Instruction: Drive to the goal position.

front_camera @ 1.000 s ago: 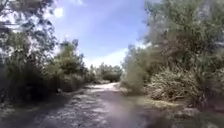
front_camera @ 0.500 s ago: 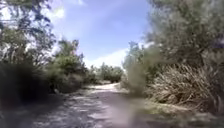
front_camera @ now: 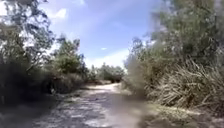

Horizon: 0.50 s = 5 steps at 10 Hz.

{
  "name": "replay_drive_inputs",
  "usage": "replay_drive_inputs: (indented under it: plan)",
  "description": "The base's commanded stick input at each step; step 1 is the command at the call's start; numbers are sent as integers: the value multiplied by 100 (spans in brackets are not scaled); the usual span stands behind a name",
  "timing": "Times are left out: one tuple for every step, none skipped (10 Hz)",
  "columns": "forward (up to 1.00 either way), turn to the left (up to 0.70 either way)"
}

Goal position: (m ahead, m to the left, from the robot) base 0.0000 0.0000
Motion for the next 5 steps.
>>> replay_drive_inputs:
  plan:
    - [50, 0]
    - [50, 0]
    - [50, 0]
    - [50, 0]
    - [50, 0]
